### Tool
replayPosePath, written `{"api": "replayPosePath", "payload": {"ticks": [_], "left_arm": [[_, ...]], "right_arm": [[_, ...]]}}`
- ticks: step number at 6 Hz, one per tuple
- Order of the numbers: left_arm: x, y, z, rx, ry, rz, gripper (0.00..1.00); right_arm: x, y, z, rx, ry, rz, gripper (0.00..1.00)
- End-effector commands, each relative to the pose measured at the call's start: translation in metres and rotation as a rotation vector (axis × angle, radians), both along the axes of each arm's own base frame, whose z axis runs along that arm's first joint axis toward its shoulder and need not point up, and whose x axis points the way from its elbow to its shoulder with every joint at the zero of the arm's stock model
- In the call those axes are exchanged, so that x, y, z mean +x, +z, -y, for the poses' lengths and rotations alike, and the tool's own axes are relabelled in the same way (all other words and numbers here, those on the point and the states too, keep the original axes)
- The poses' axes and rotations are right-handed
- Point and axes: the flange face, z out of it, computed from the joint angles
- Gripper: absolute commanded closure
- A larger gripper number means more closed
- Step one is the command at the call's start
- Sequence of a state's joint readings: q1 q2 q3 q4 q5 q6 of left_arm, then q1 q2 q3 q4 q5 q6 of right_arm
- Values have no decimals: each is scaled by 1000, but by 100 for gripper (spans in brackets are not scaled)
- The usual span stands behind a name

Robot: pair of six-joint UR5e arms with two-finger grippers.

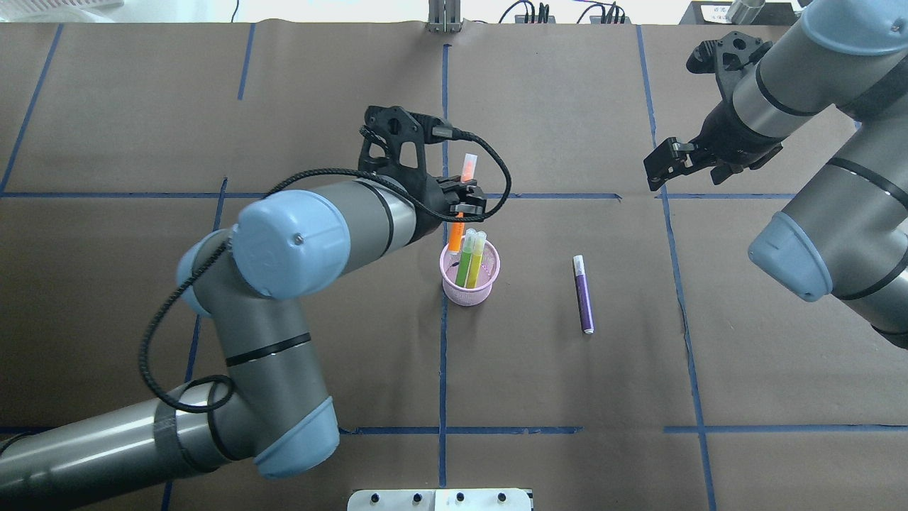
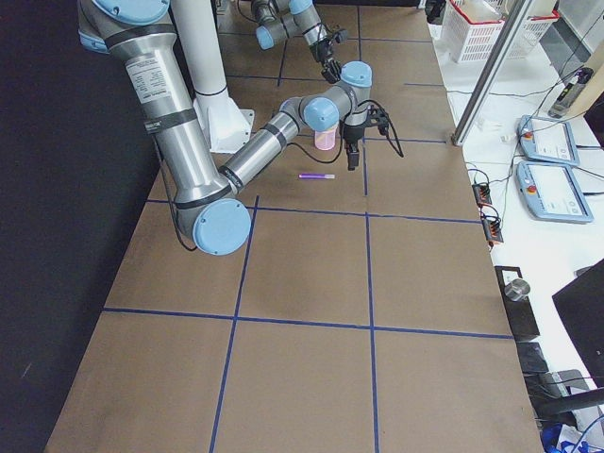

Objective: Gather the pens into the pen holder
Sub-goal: 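Lift the orange highlighter with the left gripper and drop it into the cup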

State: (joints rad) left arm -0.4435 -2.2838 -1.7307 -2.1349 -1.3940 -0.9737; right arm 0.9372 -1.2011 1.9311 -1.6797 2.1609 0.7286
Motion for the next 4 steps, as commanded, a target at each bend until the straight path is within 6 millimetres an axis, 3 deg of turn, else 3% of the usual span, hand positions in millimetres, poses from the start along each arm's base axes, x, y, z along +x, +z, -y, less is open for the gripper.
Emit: {"api": "replayPosePath", "payload": {"ticks": [1, 4], "left_arm": [[43, 16, -8, 60, -48, -12, 97], [56, 24, -19, 109, -20, 27, 95]], "right_arm": [[0, 2, 0, -2, 1, -2, 0], [1, 5, -1, -6, 0, -6, 0]]}}
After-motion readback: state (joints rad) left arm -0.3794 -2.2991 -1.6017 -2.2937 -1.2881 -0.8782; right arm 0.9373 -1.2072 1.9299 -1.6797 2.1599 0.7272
